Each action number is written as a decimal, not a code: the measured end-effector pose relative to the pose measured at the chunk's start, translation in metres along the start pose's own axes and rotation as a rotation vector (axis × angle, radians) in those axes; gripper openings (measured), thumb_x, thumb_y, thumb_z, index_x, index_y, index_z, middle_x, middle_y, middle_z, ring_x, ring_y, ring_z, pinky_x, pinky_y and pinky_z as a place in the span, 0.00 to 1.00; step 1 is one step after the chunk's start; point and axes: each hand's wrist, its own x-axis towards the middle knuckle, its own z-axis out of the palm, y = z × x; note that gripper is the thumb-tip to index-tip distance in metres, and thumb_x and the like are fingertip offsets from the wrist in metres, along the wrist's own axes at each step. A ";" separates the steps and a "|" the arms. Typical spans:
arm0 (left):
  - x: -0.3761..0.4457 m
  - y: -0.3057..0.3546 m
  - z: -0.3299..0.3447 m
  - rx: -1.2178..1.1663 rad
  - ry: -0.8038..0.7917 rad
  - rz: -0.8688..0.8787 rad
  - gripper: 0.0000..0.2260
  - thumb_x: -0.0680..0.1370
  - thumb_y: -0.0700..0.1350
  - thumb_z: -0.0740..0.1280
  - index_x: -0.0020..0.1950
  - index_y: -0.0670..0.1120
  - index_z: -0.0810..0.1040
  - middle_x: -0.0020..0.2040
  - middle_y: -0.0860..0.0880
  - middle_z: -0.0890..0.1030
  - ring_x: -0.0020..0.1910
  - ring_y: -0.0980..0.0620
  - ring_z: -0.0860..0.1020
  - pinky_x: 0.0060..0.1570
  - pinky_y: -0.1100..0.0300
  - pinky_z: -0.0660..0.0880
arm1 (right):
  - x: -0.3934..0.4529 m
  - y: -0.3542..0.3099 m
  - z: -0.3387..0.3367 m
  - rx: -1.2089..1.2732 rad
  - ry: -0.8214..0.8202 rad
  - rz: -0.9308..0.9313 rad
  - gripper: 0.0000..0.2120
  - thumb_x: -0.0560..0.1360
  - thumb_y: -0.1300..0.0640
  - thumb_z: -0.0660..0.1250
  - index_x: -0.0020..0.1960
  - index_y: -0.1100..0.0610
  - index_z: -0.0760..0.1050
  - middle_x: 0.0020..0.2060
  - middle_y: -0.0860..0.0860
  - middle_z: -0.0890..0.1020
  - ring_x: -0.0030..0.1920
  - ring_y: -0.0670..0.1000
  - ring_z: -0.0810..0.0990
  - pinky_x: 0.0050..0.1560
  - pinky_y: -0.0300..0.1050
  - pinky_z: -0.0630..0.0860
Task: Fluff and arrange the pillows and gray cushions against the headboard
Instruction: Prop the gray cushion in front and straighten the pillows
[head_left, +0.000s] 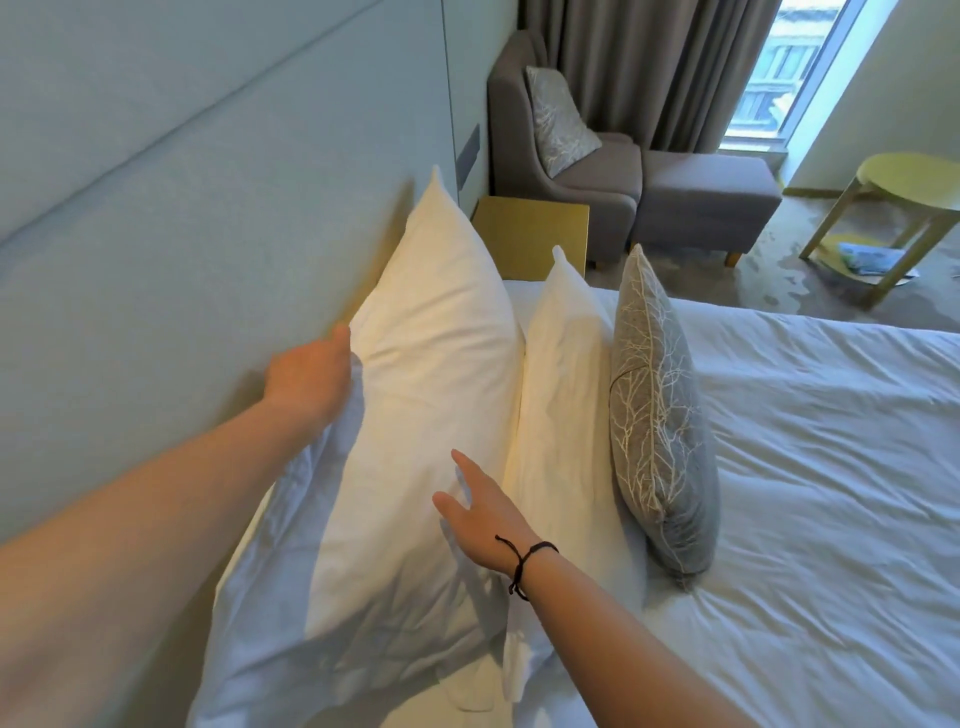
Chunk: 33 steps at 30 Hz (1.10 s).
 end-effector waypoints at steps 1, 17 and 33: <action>-0.006 0.000 0.001 -0.079 -0.015 -0.054 0.06 0.81 0.45 0.57 0.56 0.45 0.64 0.48 0.38 0.80 0.47 0.36 0.79 0.40 0.51 0.69 | -0.001 0.000 -0.001 0.016 -0.002 0.010 0.31 0.80 0.43 0.58 0.78 0.44 0.49 0.77 0.45 0.56 0.76 0.47 0.55 0.74 0.48 0.57; -0.157 -0.017 0.043 -0.435 -0.323 -0.409 0.31 0.79 0.67 0.49 0.69 0.47 0.69 0.64 0.44 0.78 0.60 0.40 0.76 0.56 0.49 0.73 | 0.102 -0.115 -0.051 -1.029 -0.087 -0.340 0.30 0.78 0.61 0.58 0.77 0.45 0.55 0.77 0.50 0.59 0.74 0.56 0.61 0.68 0.56 0.68; -0.201 -0.020 0.051 -0.473 -0.123 -0.429 0.23 0.76 0.63 0.64 0.30 0.49 0.63 0.28 0.52 0.69 0.28 0.49 0.68 0.29 0.56 0.61 | 0.215 -0.191 -0.014 -2.044 -0.226 -0.628 0.05 0.73 0.66 0.63 0.42 0.58 0.74 0.33 0.50 0.72 0.38 0.57 0.75 0.44 0.46 0.76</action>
